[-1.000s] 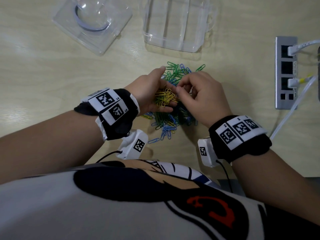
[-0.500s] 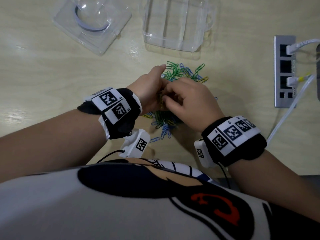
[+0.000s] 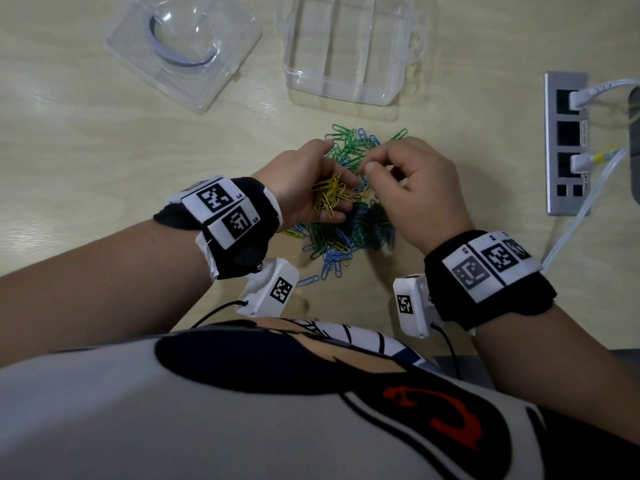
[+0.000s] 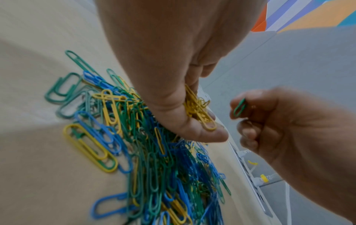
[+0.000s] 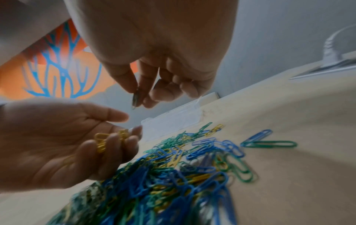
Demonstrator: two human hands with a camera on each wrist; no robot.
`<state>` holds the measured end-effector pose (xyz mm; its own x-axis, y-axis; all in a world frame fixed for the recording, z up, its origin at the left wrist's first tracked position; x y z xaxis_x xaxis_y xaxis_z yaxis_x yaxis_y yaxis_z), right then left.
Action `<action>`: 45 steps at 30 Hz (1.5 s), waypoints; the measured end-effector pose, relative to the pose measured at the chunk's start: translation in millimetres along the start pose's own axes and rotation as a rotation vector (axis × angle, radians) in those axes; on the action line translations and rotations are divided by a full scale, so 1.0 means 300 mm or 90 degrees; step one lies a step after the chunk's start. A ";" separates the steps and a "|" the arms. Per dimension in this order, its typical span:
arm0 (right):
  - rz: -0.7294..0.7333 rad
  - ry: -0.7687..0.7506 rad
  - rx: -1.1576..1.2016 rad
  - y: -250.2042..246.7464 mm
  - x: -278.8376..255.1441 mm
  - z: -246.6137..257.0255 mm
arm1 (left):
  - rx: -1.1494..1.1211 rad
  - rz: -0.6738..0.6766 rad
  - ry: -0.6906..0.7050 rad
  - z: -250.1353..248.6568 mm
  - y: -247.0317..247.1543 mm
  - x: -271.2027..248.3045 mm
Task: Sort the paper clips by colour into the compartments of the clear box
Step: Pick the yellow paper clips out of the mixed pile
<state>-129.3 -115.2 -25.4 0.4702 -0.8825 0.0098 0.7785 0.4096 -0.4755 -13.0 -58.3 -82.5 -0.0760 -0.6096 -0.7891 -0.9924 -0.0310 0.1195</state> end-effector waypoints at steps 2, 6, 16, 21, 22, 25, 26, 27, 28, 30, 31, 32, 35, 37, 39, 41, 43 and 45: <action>-0.023 0.067 -0.095 -0.039 0.010 -0.051 | 0.012 -0.001 -0.002 0.003 -0.009 0.003; 0.050 0.209 -0.323 -0.087 0.014 -0.153 | 0.029 -0.010 -0.009 0.009 -0.024 0.005; 0.008 0.172 -0.293 -0.095 0.053 -0.246 | 0.074 -0.028 -0.002 0.005 -0.022 0.008; 0.012 0.154 -0.322 -0.080 0.064 -0.243 | 0.079 -0.033 -0.004 0.002 -0.024 0.009; 0.017 0.156 -0.334 -0.080 0.063 -0.242 | 0.075 -0.034 -0.003 0.001 -0.024 0.009; 0.009 0.159 -0.326 -0.094 0.056 -0.221 | 0.065 -0.034 -0.005 0.000 -0.021 0.009; 0.000 0.150 -0.292 -0.097 0.053 -0.202 | 0.064 -0.034 -0.007 0.001 -0.019 0.010; -0.004 0.140 -0.239 -0.092 0.048 -0.175 | 0.066 -0.034 -0.008 0.001 -0.015 0.011; 0.008 0.127 -0.175 -0.077 0.041 -0.144 | 0.066 -0.034 -0.008 0.001 -0.010 0.012; 0.077 0.097 -0.080 -0.018 0.022 -0.072 | 0.058 -0.037 -0.004 -0.002 0.002 0.013; 0.114 0.087 -0.059 0.014 0.009 -0.043 | 0.048 -0.043 0.000 -0.004 0.005 0.012; 0.135 0.081 -0.047 0.037 -0.001 -0.024 | 0.035 -0.051 0.004 -0.007 0.008 0.010; 0.074 0.079 0.003 0.032 -0.001 -0.024 | 0.031 -0.044 0.009 -0.008 0.012 0.006; 0.007 0.100 -0.040 0.005 0.006 -0.065 | 0.059 -0.024 0.007 -0.003 0.013 0.005; 0.013 0.157 -0.163 0.001 0.008 -0.125 | 0.078 -0.022 0.007 0.003 0.005 0.004; 0.071 0.208 -0.270 0.021 -0.001 -0.171 | 0.082 -0.024 0.006 0.010 -0.002 0.004; 0.111 0.217 -0.316 0.044 -0.009 -0.185 | 0.081 -0.022 0.005 0.015 -0.006 0.004; 0.115 0.212 -0.324 0.053 -0.007 -0.186 | 0.080 -0.019 0.004 0.019 -0.007 0.002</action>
<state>-141.2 -119.7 -82.0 0.3574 -0.8677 -0.3456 0.3652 0.4704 -0.8034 -11.6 -54.2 -86.7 -0.0463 -0.6145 -0.7876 -0.9986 0.0497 0.0199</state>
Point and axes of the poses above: each hand's wrist, its own x-axis towards the middle knuckle, its own y-axis out of the palm, z = x × y, the point moved 7 cm from there along x, towards the middle knuckle, and after that the axes turned 13 degrees about x, right-handed, at the moved point
